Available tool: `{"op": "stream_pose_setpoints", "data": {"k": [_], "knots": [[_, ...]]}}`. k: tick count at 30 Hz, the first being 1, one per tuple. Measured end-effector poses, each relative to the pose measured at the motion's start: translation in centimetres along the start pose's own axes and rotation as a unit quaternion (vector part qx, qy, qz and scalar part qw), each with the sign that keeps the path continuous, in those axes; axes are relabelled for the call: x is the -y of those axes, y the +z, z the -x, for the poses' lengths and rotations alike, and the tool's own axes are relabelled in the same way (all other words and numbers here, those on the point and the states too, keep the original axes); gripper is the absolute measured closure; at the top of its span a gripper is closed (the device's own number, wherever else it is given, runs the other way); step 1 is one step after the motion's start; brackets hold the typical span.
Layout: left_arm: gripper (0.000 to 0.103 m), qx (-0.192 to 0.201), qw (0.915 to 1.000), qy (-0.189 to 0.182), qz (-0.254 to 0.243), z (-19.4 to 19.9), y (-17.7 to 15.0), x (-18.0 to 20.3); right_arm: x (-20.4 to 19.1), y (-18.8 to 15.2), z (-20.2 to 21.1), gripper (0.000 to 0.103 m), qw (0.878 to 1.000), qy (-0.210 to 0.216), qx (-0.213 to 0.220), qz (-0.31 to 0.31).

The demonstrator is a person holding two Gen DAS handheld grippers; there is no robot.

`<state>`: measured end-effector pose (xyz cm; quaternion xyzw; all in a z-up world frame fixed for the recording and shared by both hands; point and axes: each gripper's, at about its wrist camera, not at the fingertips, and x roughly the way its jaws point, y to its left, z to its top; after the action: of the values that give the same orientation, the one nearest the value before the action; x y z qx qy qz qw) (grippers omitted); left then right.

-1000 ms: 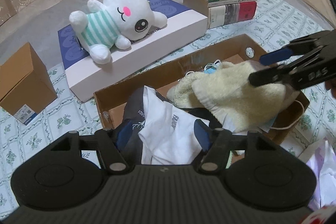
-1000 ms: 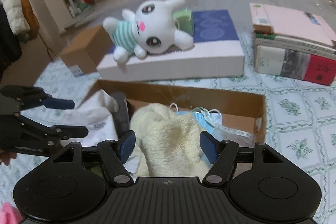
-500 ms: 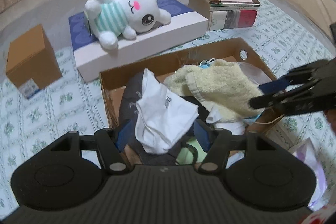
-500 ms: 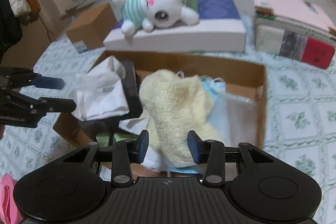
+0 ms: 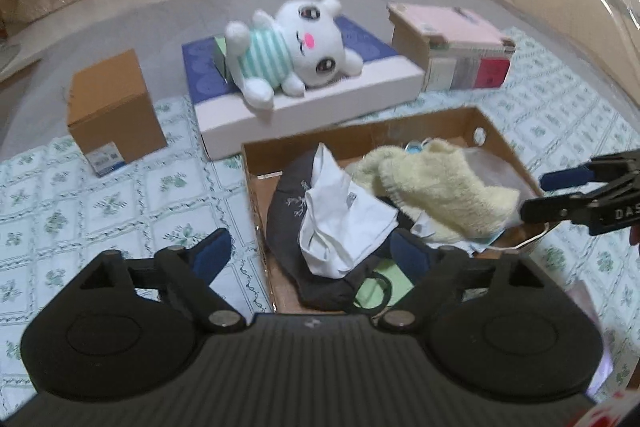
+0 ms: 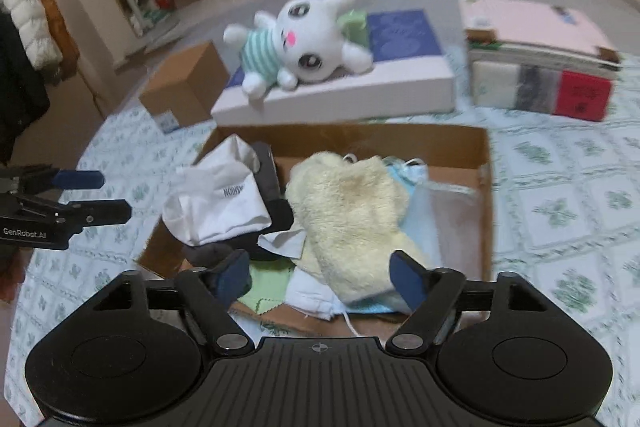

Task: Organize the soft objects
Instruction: 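Withdraw both grippers from the box back over the table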

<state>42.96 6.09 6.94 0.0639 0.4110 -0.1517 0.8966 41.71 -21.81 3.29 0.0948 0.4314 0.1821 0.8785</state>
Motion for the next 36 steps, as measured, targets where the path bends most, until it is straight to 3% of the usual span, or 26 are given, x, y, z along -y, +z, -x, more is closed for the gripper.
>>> {"op": "stream_pose_setpoints", "data": {"k": [8, 16, 28, 36], "knots": [[0.007, 0.043, 0.9989, 0.008, 0.017, 7.0, -0.9, 2.1, -2.1, -2.1, 6.4, 0.022, 1.000, 0.000, 0.025, -0.016], [0.006, 0.078, 0.9963, 0.023, 0.027, 13.8, -4.2, 5.7, -5.4, -5.4, 11.4, 0.022, 0.999, 0.013, 0.039, -0.005], [0.007, 0.093, 0.9904, 0.027, 0.099, 18.8, -11.1, 8.9, -8.1, -11.9, 16.9, 0.022, 0.996, 0.014, 0.082, 0.018], [0.007, 0.119, 0.9858, 0.036, 0.113, 21.7, -15.2, 12.3, -8.8, -17.2, 20.2, 0.022, 0.994, 0.013, 0.111, 0.019]]}}
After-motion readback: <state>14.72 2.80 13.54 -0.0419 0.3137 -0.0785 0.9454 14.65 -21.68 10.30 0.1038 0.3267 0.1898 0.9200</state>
